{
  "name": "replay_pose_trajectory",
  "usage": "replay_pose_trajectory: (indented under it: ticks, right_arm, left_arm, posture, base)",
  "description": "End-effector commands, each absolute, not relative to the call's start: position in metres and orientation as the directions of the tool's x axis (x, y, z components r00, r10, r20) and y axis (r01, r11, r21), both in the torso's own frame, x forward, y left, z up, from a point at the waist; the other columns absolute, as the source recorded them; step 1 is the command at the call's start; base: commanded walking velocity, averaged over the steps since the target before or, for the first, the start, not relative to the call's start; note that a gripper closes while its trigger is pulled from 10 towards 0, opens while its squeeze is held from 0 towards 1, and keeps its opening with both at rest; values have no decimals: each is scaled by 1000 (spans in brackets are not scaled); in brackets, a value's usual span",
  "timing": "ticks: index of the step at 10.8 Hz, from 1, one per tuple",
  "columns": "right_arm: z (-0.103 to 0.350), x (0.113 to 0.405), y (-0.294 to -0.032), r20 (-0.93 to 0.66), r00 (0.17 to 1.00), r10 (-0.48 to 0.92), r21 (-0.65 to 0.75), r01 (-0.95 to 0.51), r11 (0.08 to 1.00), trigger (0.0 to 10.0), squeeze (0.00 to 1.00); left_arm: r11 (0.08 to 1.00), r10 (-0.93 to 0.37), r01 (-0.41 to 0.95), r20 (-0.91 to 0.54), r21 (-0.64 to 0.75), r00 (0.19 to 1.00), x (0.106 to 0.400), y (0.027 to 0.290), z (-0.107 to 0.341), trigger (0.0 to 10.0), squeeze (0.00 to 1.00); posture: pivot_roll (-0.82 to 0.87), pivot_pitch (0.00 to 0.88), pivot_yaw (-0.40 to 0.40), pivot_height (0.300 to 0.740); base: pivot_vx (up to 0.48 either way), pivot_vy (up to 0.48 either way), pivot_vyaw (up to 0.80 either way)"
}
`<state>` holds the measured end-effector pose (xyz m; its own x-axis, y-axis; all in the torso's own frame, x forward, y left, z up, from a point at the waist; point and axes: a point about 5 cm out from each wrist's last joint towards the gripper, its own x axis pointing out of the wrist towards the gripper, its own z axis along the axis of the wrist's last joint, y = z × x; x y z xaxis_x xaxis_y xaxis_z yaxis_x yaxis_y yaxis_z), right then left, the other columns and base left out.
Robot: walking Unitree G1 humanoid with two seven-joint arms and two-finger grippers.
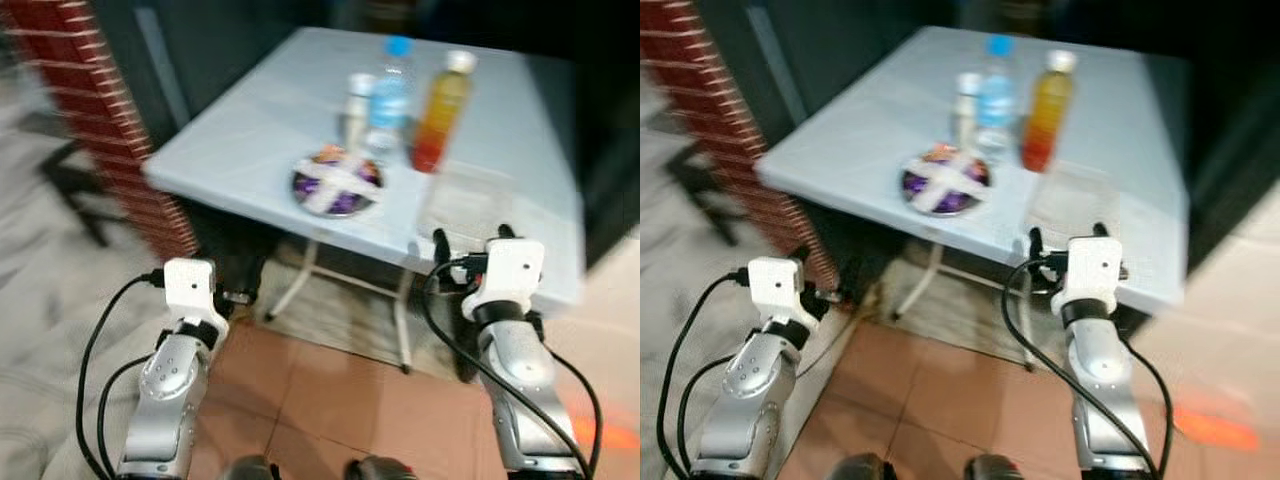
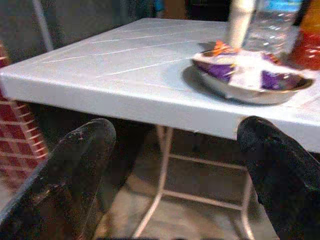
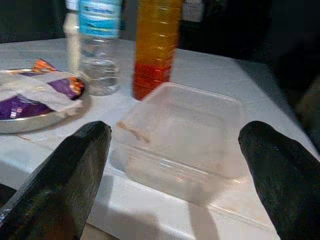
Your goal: Restocking fridge
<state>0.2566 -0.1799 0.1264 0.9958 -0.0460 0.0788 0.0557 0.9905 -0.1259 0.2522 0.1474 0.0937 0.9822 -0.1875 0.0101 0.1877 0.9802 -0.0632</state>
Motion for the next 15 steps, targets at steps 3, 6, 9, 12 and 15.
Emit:
replay_pose_trajectory:
  ticks: [3,6,9,12,15]
  right_arm:
    - [139,261,-175,133,991,-9,-151,29,988,10000,0]
    - [139,262,-174,131,991,-2,-156,23,987,10000,0]
    - [142,263,-173,148,989,5,-180,22,983,10000,0]
    - [143,264,-172,154,988,8,-189,21,982,10000,0]
    - [145,268,-172,169,985,20,-208,16,978,10000,0]
  left_arm:
    - [980,-188,190,32,-61,982,253,148,99,10000,0]
    - [979,-192,194,40,-62,981,254,147,99,10000,0]
    - [974,-210,214,49,-76,976,254,145,100,10000,0]
    - [975,-208,212,50,-70,977,255,145,101,10000,0]
    - [973,-215,218,53,-71,975,255,144,101,10000,0]
  posture:
    - [-9,29,48,740]
    - [-13,25,45,740]
    - [-13,25,46,740]
    - [-12,24,48,740]
    - [-11,20,46,740]
  base:
    - [0,0,-267]
    - [0,0,0]
    - [176,0,-156]
    - [316,0,0]
    - [315,0,0]
